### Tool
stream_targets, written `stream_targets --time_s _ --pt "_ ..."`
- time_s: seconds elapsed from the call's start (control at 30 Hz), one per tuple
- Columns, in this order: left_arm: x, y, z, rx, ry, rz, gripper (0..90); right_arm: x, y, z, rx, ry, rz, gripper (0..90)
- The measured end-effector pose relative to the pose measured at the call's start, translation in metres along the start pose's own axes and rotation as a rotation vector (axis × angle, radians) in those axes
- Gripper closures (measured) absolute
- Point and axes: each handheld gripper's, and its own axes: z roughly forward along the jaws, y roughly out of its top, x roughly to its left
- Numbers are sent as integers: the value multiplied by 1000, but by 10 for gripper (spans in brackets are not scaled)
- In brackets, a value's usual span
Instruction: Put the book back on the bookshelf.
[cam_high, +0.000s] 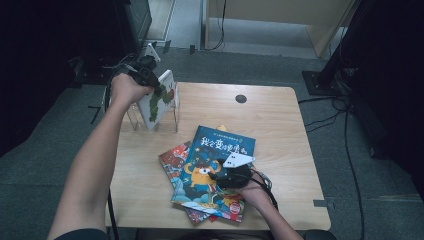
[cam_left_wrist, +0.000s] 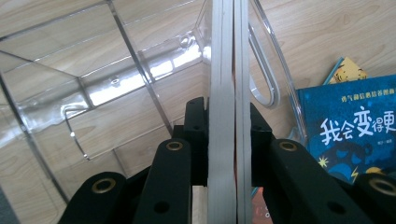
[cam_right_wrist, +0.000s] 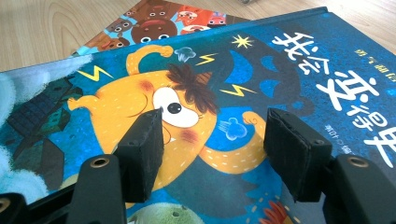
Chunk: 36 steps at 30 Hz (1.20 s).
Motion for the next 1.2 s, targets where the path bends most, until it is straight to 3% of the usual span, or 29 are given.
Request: stream_targets --time_s 0.77,1.2 --pt "6 2 30 18 -7 -39 772 0 0 0 -2 0 -1 384" --pt "4 3 37 41 0 -29 768 0 0 0 -2 -1 0 384"
